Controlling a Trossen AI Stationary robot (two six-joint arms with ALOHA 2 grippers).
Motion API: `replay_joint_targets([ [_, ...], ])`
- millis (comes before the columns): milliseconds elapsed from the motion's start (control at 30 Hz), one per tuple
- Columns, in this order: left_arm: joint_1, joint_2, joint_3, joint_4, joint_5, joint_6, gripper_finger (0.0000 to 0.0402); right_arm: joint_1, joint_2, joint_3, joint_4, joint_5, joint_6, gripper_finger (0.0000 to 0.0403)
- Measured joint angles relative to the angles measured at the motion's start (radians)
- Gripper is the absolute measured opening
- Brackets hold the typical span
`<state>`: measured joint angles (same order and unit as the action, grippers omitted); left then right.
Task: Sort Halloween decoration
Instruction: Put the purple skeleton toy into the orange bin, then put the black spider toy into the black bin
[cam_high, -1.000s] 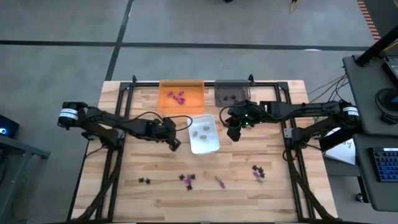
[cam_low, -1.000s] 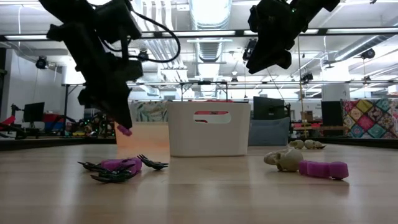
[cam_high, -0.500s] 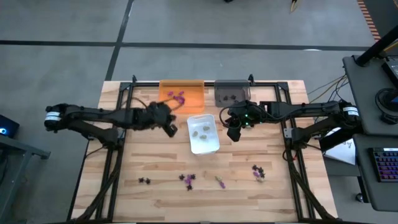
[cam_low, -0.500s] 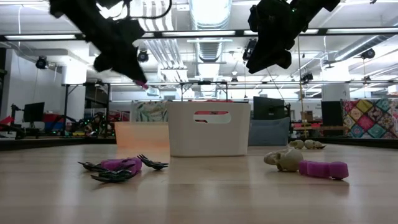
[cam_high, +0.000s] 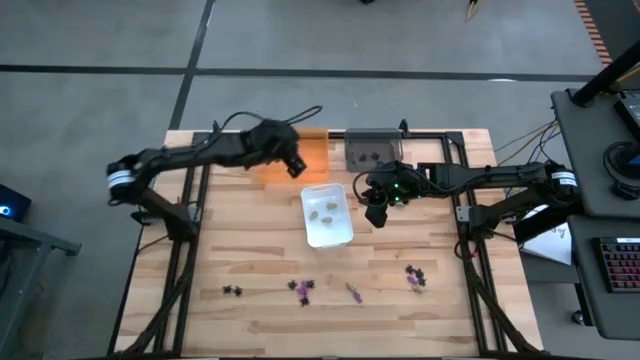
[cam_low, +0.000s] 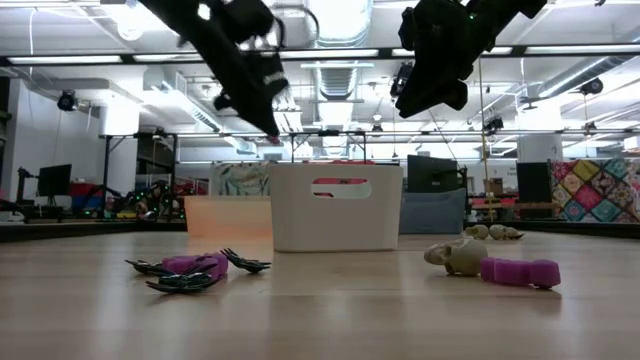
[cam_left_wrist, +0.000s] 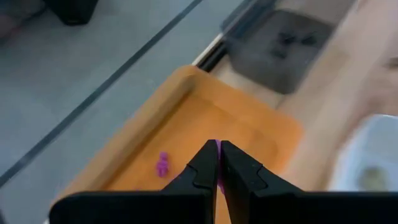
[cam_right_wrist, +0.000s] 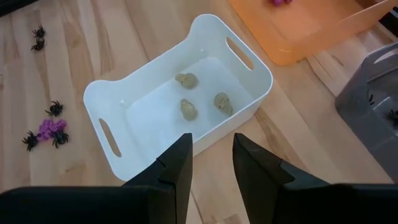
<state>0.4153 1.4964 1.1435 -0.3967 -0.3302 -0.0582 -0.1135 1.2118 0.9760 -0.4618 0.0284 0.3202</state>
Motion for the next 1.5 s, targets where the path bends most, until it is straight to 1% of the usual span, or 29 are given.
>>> replay_joint_targets([
  [133,0.059,0.137,0.079,-0.004,0.005,0.043,0.0000,0.000,0.000,0.000,-0.002,0.000,-0.005,0.0105],
  [267,0.097,0.252,0.140,-0.003,0.070,0.064,0.0000,0.000,0.000,0.000,-0.005,0.000,-0.006,0.0105],
  [400,0.119,0.339,0.183,-0.003,0.086,0.069,0.0000,0.000,0.000,-0.001,-0.005,0.000,-0.006,0.0105],
  [533,0.134,0.395,0.210,-0.003,0.088,0.086,0.0000,0.000,0.000,-0.001,-0.005,0.000,-0.006,0.0105],
  [733,0.146,0.460,0.248,-0.001,0.133,0.103,0.0000,0.000,0.000,-0.001,-0.005,0.000,-0.006,0.0105],
  [933,0.146,0.511,0.272,-0.015,0.133,0.103,0.0000,0.000,0.000,-0.001,-0.005,0.000,0.001,0.0105],
  [1133,0.146,0.515,0.270,-0.013,0.132,0.102,0.0002,0.000,0.000,-0.002,-0.005,0.000,0.001,0.0105],
  [1233,0.146,0.515,0.270,-0.014,0.132,0.102,0.0018,0.000,0.000,-0.002,-0.005,0.000,0.001,0.0105],
  [1500,0.146,0.505,0.270,-0.019,0.118,0.102,0.0085,0.000,0.000,-0.002,-0.005,0.000,0.002,0.0105],
])
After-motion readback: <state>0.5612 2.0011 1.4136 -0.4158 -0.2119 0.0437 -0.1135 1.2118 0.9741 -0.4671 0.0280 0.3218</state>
